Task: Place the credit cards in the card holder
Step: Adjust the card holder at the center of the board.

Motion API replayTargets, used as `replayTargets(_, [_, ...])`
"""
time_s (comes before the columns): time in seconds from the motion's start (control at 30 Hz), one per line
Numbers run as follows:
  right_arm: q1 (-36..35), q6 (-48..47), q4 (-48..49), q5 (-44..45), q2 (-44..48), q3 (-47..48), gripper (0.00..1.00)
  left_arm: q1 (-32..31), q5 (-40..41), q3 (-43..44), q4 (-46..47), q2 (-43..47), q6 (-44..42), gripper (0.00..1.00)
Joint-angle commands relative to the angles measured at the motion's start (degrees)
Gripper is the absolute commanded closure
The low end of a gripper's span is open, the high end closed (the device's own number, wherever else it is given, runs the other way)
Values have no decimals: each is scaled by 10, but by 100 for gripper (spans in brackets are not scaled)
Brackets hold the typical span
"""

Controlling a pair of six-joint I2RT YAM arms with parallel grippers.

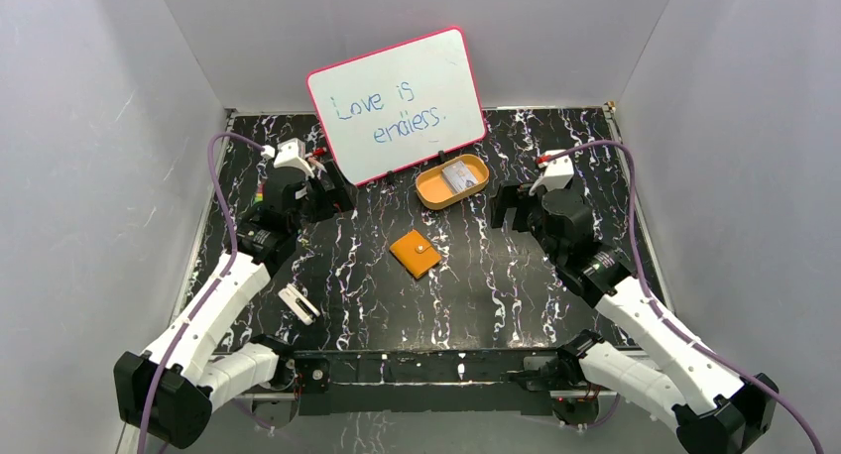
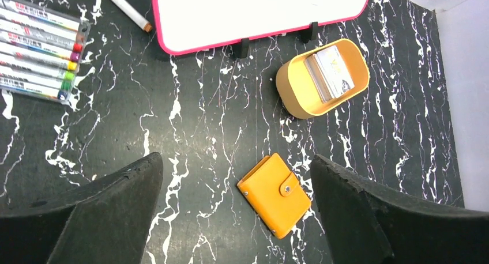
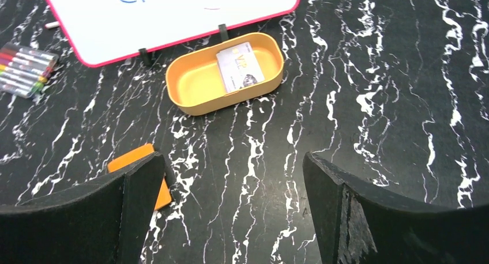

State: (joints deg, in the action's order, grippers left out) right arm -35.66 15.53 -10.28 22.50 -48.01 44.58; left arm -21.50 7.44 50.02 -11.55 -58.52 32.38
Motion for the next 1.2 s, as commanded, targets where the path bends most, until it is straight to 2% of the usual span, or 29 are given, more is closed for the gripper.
replayTargets(0.0, [0, -41, 36, -58, 22, 27, 1, 0, -2, 1, 37, 11, -39, 4])
replayTargets(0.2, [-1, -57, -21, -144, 8, 98, 1, 0, 13, -20, 42, 48, -67, 4])
replayTargets(0.4, [-11, -36, -52, -235, -15, 116, 2, 0, 25, -73, 55, 109, -68, 4])
replayTargets(0.47, [-33, -27, -64, -229, -39, 114, 4, 0, 47, -79, 40, 117, -63, 3])
replayTargets(0.63, [-154, -1, -74, -105, -109, 97, 4, 0, 59, -77, 15, 119, -62, 2])
replayTargets(0.7, [-188, 13, -75, -81, -144, 93, 4, -1, 57, -78, 17, 121, -60, 2])
replayTargets(0.8, [-193, 56, -44, -95, -177, 69, 6, -1, 86, -74, 9, 119, -49, 2])
replayTargets(0.9, [-193, 88, 5, -113, -195, 42, 9, -1, 78, -74, 6, 119, -52, 5])
replayTargets(1.17, [-192, 135, 41, -167, -274, 24, 18, -1, 90, -90, 19, 154, -52, 7])
